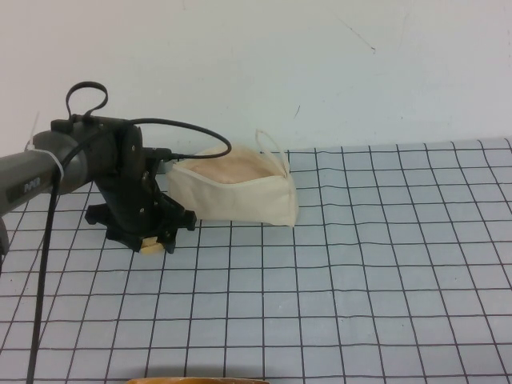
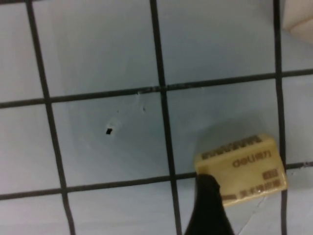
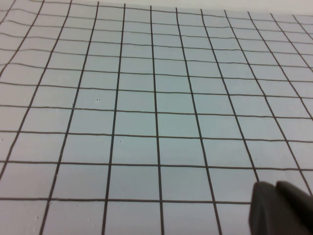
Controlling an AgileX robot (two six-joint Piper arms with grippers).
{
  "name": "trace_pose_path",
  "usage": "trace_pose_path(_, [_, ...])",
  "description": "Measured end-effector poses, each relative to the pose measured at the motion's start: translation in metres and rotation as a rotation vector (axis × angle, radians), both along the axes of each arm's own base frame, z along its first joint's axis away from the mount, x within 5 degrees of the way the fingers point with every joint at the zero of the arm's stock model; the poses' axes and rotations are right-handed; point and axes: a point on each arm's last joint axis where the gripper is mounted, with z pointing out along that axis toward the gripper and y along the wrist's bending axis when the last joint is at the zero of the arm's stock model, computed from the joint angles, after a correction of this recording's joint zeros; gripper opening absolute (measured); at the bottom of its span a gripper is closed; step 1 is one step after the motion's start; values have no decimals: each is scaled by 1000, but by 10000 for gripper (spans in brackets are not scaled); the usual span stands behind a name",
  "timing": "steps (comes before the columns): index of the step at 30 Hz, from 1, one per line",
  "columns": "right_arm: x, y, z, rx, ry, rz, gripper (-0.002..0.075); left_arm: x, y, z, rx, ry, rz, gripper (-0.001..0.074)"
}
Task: Put eraser into pencil case
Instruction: Pick up the eraser from the table
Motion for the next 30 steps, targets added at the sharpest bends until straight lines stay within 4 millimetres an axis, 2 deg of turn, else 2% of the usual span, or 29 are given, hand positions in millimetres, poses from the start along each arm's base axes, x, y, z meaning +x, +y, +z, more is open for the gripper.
trace_pose_path(16, [0, 0, 0, 0, 0, 0, -1, 1, 4, -5, 49, 1, 7, 386])
trace_pose_path(19, [0, 0, 0, 0, 0, 0, -1, 2, 4, -5, 49, 1, 7, 322])
trace_pose_path(24, [0, 0, 0, 0, 0, 0, -1, 0, 5, -6, 59, 14, 2, 92])
trace_pose_path(27, [0, 0, 0, 0, 0, 0, -1, -4, 3, 1, 65, 34, -58, 92])
trace_pose_path(30, [0, 0, 0, 0, 0, 0, -1, -7, -5, 32, 67, -9, -133, 92])
